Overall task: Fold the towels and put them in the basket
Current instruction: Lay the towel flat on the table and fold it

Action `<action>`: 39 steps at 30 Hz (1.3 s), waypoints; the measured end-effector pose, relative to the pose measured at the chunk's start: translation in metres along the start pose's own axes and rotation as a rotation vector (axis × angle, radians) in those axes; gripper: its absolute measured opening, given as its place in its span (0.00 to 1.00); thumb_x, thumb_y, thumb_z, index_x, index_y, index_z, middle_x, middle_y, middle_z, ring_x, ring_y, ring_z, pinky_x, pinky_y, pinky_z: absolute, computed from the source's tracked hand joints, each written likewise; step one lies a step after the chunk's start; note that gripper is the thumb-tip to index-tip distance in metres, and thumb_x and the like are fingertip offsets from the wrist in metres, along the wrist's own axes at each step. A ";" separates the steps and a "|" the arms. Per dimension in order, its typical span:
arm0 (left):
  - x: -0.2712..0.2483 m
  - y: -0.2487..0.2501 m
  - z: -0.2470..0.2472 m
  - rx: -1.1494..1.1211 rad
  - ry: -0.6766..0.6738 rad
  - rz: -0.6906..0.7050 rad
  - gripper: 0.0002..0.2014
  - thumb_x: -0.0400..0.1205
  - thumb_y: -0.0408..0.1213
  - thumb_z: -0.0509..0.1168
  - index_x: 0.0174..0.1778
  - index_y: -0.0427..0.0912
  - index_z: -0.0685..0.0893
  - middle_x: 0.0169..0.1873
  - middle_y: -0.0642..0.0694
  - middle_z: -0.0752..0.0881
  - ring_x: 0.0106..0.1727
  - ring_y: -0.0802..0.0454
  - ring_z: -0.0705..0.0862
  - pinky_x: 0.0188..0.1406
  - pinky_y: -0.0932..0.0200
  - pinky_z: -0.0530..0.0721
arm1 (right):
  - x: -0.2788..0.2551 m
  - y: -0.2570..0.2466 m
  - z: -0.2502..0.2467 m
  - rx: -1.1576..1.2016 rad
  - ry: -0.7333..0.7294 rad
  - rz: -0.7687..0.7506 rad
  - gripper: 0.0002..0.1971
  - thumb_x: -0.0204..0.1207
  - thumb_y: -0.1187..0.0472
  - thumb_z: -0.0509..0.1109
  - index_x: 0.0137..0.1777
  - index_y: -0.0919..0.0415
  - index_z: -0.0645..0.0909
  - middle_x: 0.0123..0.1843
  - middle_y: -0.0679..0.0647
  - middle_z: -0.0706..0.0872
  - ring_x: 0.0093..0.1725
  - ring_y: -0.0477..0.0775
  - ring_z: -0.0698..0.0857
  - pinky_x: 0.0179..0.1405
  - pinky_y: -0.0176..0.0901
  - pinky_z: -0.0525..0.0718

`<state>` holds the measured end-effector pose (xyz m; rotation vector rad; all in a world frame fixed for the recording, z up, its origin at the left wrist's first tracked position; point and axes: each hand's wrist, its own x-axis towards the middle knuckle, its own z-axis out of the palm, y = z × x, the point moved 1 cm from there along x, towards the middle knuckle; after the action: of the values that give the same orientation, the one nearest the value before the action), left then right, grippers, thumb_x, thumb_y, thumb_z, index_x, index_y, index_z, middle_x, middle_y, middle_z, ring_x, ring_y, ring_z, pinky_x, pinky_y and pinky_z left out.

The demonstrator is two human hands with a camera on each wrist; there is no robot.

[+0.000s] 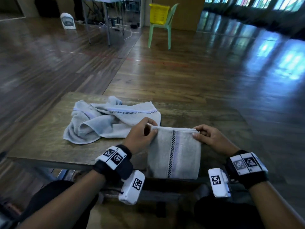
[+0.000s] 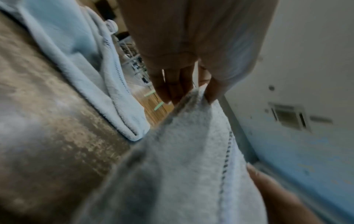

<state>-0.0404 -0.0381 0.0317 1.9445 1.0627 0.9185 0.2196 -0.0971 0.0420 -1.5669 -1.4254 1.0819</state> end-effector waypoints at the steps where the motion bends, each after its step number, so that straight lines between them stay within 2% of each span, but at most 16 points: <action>1: 0.005 -0.002 0.006 0.059 -0.052 0.007 0.04 0.81 0.35 0.65 0.48 0.46 0.77 0.30 0.55 0.78 0.31 0.62 0.75 0.29 0.70 0.70 | 0.001 0.007 -0.004 0.002 0.001 0.025 0.09 0.77 0.68 0.67 0.56 0.67 0.78 0.42 0.53 0.87 0.36 0.36 0.86 0.36 0.31 0.84; 4: 0.019 -0.018 0.022 0.174 -0.179 -0.060 0.02 0.82 0.36 0.63 0.48 0.46 0.76 0.32 0.52 0.80 0.33 0.56 0.77 0.31 0.62 0.71 | 0.012 0.027 -0.006 -0.084 -0.048 0.105 0.11 0.78 0.64 0.67 0.58 0.68 0.77 0.42 0.52 0.87 0.34 0.37 0.86 0.37 0.34 0.84; 7: 0.027 -0.039 0.033 0.229 -0.208 -0.177 0.03 0.81 0.36 0.63 0.49 0.44 0.77 0.33 0.52 0.80 0.39 0.52 0.77 0.30 0.64 0.70 | 0.028 0.042 0.001 -0.157 -0.103 0.190 0.10 0.79 0.60 0.67 0.56 0.63 0.76 0.43 0.51 0.86 0.34 0.37 0.85 0.30 0.33 0.83; 9: 0.030 -0.049 0.040 0.272 -0.212 -0.221 0.06 0.81 0.36 0.63 0.53 0.41 0.79 0.37 0.50 0.81 0.42 0.52 0.78 0.33 0.61 0.68 | 0.039 0.050 0.007 -0.193 -0.114 0.233 0.10 0.79 0.58 0.67 0.55 0.61 0.75 0.46 0.52 0.85 0.40 0.42 0.86 0.27 0.33 0.81; 11: 0.033 -0.059 0.044 0.317 -0.233 -0.235 0.08 0.82 0.37 0.63 0.54 0.39 0.79 0.41 0.48 0.82 0.43 0.51 0.79 0.39 0.62 0.71 | 0.048 0.054 0.012 -0.329 -0.109 0.247 0.11 0.78 0.56 0.68 0.56 0.60 0.76 0.50 0.54 0.84 0.48 0.51 0.85 0.31 0.36 0.81; 12: 0.034 -0.063 0.045 0.346 -0.244 -0.237 0.07 0.81 0.38 0.63 0.53 0.40 0.78 0.42 0.47 0.83 0.44 0.50 0.80 0.42 0.60 0.75 | 0.051 0.055 0.014 -0.415 -0.103 0.238 0.12 0.77 0.56 0.69 0.56 0.60 0.76 0.49 0.54 0.83 0.49 0.52 0.84 0.33 0.36 0.80; 14: 0.037 -0.071 0.047 0.437 -0.265 -0.212 0.06 0.80 0.40 0.63 0.51 0.44 0.78 0.45 0.46 0.85 0.48 0.46 0.82 0.48 0.53 0.80 | 0.055 0.056 0.017 -0.585 -0.096 0.206 0.14 0.76 0.54 0.70 0.56 0.60 0.77 0.44 0.51 0.80 0.46 0.51 0.81 0.35 0.36 0.76; 16: 0.039 -0.075 0.047 0.521 -0.268 -0.136 0.07 0.79 0.42 0.63 0.50 0.46 0.79 0.48 0.45 0.84 0.51 0.45 0.81 0.51 0.49 0.80 | 0.057 0.055 0.018 -0.661 -0.089 0.189 0.14 0.74 0.52 0.72 0.54 0.60 0.78 0.40 0.48 0.78 0.43 0.50 0.79 0.34 0.38 0.73; 19: 0.044 -0.069 0.047 0.516 -0.271 0.007 0.13 0.74 0.48 0.61 0.51 0.48 0.82 0.48 0.48 0.84 0.53 0.46 0.80 0.52 0.49 0.79 | 0.060 0.052 0.017 -0.648 -0.046 0.172 0.13 0.71 0.56 0.75 0.50 0.59 0.77 0.37 0.47 0.78 0.37 0.47 0.78 0.33 0.37 0.73; 20: 0.046 -0.067 0.047 0.517 -0.297 0.040 0.15 0.74 0.50 0.60 0.51 0.49 0.83 0.47 0.49 0.85 0.52 0.48 0.80 0.52 0.50 0.79 | 0.061 0.050 0.016 -0.647 -0.045 0.160 0.13 0.71 0.57 0.76 0.50 0.59 0.77 0.37 0.48 0.78 0.37 0.47 0.79 0.33 0.36 0.74; 22: 0.049 -0.062 0.049 0.566 -0.375 0.072 0.12 0.76 0.49 0.63 0.51 0.51 0.85 0.47 0.51 0.85 0.51 0.50 0.81 0.51 0.52 0.77 | 0.061 0.047 0.017 -0.663 -0.070 0.139 0.12 0.71 0.60 0.76 0.52 0.58 0.79 0.39 0.49 0.80 0.40 0.48 0.80 0.34 0.34 0.74; 24: 0.051 -0.059 0.050 0.639 -0.416 0.073 0.08 0.78 0.45 0.65 0.50 0.53 0.86 0.49 0.53 0.86 0.52 0.52 0.81 0.51 0.54 0.74 | 0.061 0.044 0.017 -0.690 -0.098 0.130 0.11 0.71 0.61 0.75 0.52 0.58 0.81 0.42 0.50 0.81 0.44 0.49 0.82 0.37 0.33 0.76; 26: 0.053 -0.058 0.050 0.661 -0.414 0.061 0.07 0.79 0.44 0.65 0.50 0.52 0.86 0.50 0.53 0.86 0.53 0.52 0.81 0.51 0.56 0.73 | 0.060 0.043 0.016 -0.712 -0.115 0.108 0.07 0.72 0.61 0.74 0.49 0.59 0.84 0.44 0.51 0.83 0.46 0.50 0.83 0.41 0.36 0.78; 30: 0.054 -0.056 0.051 0.647 -0.406 0.018 0.06 0.78 0.41 0.66 0.48 0.49 0.87 0.49 0.51 0.87 0.53 0.50 0.82 0.53 0.54 0.80 | 0.057 0.043 0.015 -0.732 -0.124 0.001 0.03 0.71 0.60 0.76 0.42 0.55 0.85 0.44 0.49 0.84 0.47 0.50 0.84 0.49 0.47 0.83; 36: 0.054 -0.051 0.053 0.666 -0.351 -0.001 0.03 0.79 0.39 0.66 0.45 0.46 0.84 0.47 0.49 0.87 0.52 0.48 0.82 0.46 0.55 0.79 | 0.060 0.052 0.013 -0.632 -0.076 -0.006 0.01 0.71 0.62 0.75 0.40 0.56 0.85 0.42 0.50 0.88 0.45 0.48 0.86 0.50 0.49 0.85; 39: 0.055 -0.052 0.053 0.617 -0.349 -0.043 0.02 0.78 0.37 0.65 0.44 0.45 0.83 0.46 0.47 0.86 0.50 0.48 0.82 0.46 0.53 0.81 | 0.061 0.055 0.012 -0.605 -0.041 -0.006 0.02 0.72 0.62 0.74 0.40 0.57 0.84 0.42 0.52 0.88 0.45 0.50 0.86 0.48 0.47 0.85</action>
<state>0.0079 0.0177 -0.0241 2.4446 1.2613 0.2058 0.2299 -0.0419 -0.0199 -1.9518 -1.8990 0.7091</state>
